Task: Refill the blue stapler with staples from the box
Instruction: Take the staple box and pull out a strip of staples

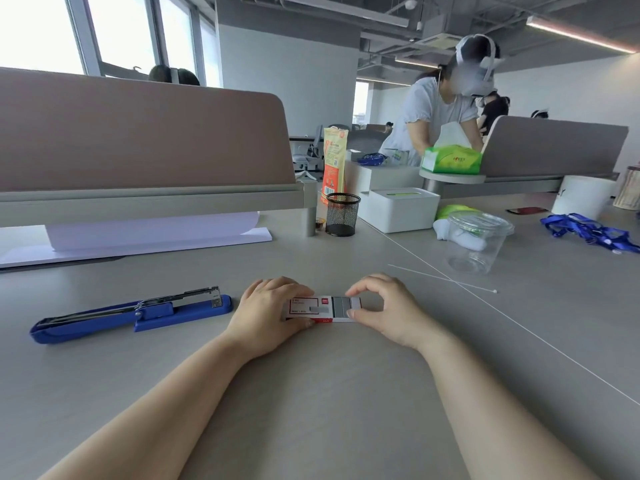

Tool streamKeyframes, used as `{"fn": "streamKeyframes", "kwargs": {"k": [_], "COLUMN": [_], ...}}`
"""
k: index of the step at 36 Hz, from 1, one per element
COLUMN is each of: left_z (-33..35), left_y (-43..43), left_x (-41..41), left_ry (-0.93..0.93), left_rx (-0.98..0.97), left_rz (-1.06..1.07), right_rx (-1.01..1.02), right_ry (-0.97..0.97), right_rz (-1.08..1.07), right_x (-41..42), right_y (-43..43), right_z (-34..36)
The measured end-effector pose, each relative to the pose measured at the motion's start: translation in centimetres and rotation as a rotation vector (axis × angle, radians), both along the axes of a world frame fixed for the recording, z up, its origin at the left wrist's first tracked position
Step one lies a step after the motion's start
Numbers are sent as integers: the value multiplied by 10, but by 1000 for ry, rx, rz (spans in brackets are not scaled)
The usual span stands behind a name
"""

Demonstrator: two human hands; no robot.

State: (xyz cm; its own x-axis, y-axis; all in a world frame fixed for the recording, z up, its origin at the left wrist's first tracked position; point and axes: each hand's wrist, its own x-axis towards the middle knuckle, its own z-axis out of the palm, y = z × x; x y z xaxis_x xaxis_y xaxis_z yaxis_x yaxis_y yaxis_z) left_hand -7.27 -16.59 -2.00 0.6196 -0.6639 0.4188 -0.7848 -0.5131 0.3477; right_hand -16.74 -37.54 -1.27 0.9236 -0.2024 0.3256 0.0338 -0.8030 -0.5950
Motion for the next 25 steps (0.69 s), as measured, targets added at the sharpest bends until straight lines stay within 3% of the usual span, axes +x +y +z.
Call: {"fn": "streamKeyframes", "kwargs": {"k": [25], "left_z": [-2], "left_y": [-2], "left_x": [1], "left_ry": [-8], "left_rx": [-23], "left_rz": [6], "right_rx": [-170], "right_ry": [55], "right_rz": [12], "right_x": [0], "right_y": [7], "right_z": [1]}}
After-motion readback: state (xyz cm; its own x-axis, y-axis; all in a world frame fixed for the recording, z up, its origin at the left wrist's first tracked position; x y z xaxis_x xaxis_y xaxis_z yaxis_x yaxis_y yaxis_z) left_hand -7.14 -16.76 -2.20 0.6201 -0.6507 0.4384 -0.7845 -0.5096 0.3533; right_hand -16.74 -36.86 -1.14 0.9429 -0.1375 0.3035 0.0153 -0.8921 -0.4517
